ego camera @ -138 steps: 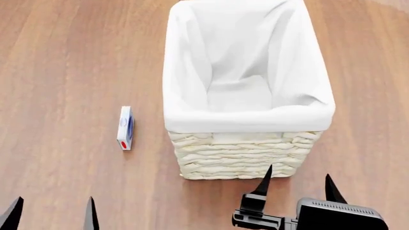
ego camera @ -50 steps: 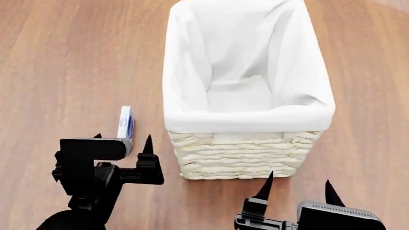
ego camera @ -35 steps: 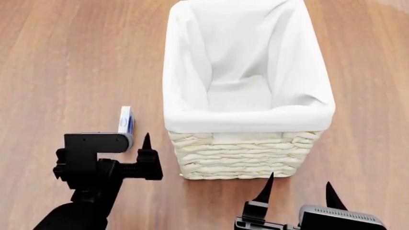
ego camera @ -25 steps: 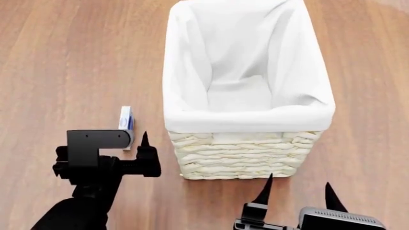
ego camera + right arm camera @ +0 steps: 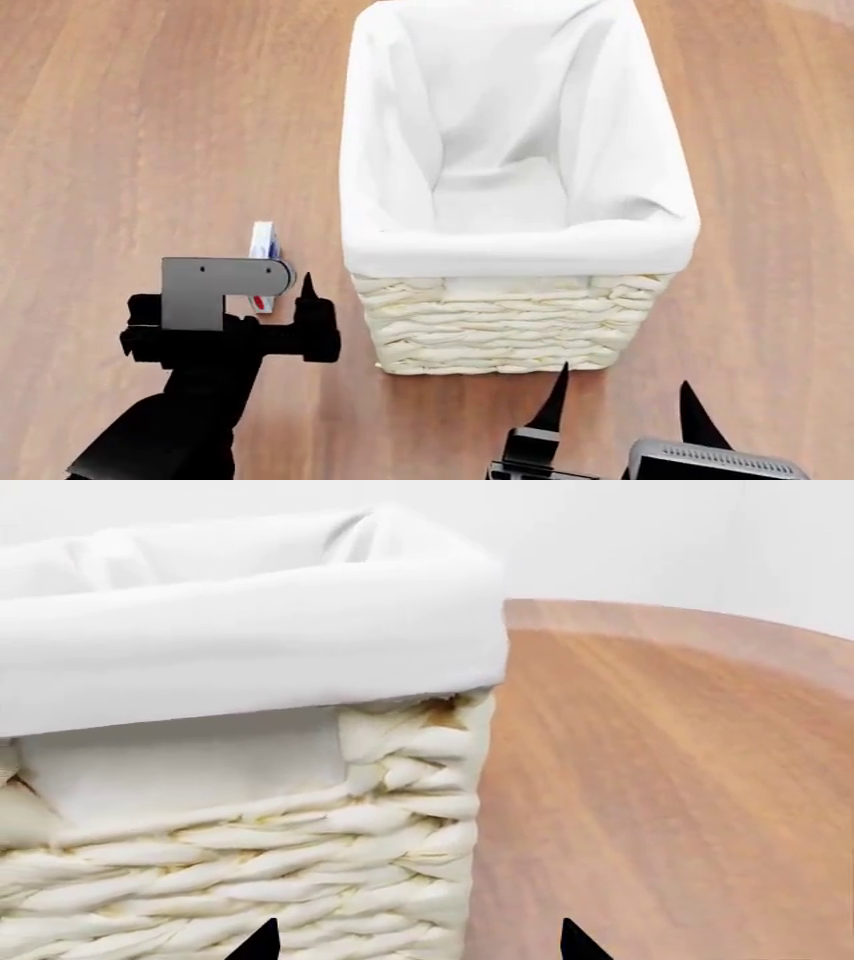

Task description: Pick up the cream cheese box, and put it in the basket.

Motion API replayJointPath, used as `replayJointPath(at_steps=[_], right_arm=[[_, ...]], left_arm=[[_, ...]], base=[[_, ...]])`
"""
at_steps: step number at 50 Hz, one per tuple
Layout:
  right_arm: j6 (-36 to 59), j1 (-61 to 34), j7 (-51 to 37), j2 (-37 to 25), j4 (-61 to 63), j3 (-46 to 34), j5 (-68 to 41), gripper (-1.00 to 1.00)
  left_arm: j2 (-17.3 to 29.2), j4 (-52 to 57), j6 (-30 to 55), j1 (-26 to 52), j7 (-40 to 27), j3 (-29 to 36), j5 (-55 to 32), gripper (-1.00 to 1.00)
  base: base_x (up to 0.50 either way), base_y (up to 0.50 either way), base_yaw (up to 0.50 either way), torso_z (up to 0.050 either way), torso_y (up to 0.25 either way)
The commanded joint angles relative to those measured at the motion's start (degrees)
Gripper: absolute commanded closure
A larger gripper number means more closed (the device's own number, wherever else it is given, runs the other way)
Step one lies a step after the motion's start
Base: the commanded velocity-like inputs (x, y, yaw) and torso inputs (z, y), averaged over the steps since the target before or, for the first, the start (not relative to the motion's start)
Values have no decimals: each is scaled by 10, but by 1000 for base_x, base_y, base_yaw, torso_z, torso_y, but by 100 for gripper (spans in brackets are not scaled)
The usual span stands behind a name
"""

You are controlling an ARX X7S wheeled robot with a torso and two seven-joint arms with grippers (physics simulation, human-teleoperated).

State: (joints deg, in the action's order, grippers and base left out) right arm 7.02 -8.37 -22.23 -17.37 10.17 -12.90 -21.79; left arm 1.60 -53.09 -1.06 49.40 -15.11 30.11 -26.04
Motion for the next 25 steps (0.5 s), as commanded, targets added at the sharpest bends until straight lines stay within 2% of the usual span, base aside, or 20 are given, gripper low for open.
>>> replayJointPath(at_steps=[1, 7, 25], right_arm=[[7, 17, 15, 4, 34, 21, -4, -100], [5, 18, 15, 3, 35, 21, -6, -100], [-1, 26, 16, -2, 44, 15, -8, -100]], left_arm=[[-15, -96, -42, 48, 9, 74, -75, -100], [-16, -137, -68, 73, 0, 169, -159, -100], [-16, -195, -103, 115, -14, 367, -352, -100]], base=[[0, 0, 0, 0, 0], [0, 0, 0, 0, 0], [0, 0, 0, 0, 0]])
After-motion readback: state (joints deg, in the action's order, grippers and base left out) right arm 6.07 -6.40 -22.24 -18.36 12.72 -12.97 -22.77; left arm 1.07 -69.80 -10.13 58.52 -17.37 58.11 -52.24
